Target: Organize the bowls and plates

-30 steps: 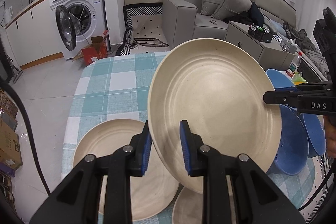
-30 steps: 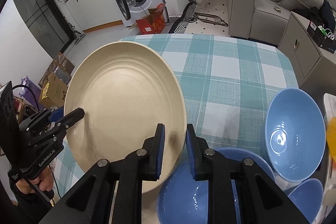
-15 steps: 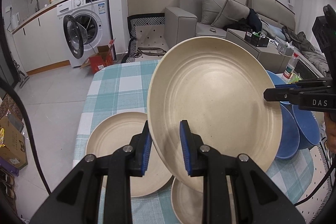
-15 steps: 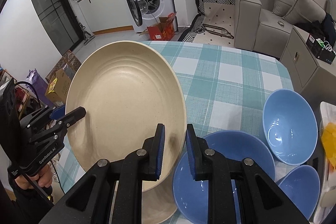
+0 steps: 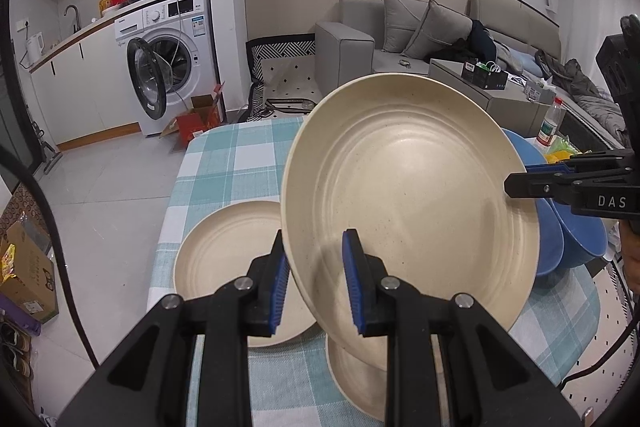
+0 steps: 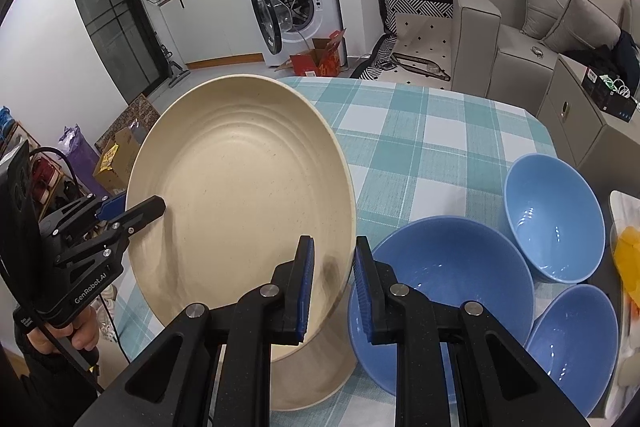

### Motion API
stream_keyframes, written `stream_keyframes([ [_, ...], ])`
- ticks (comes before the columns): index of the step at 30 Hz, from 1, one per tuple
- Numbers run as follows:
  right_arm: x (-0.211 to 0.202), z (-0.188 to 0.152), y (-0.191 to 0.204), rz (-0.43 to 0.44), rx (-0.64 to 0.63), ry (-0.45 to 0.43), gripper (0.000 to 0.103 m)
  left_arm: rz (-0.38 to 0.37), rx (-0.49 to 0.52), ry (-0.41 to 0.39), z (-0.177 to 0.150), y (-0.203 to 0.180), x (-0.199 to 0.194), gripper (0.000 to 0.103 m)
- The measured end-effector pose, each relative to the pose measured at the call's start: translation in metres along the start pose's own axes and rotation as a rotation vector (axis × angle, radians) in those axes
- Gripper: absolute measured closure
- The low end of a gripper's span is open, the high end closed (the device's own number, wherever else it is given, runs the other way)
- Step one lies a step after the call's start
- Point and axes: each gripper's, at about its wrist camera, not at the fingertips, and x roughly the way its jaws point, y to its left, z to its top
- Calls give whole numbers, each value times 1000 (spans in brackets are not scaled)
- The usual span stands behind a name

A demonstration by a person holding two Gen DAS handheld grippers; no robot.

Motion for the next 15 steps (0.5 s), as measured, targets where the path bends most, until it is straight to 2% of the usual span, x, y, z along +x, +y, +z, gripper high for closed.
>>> stream_keyframes([
  [15, 24, -26, 4, -4, -28, 35, 83, 1, 5, 16, -25, -1, 1, 79],
])
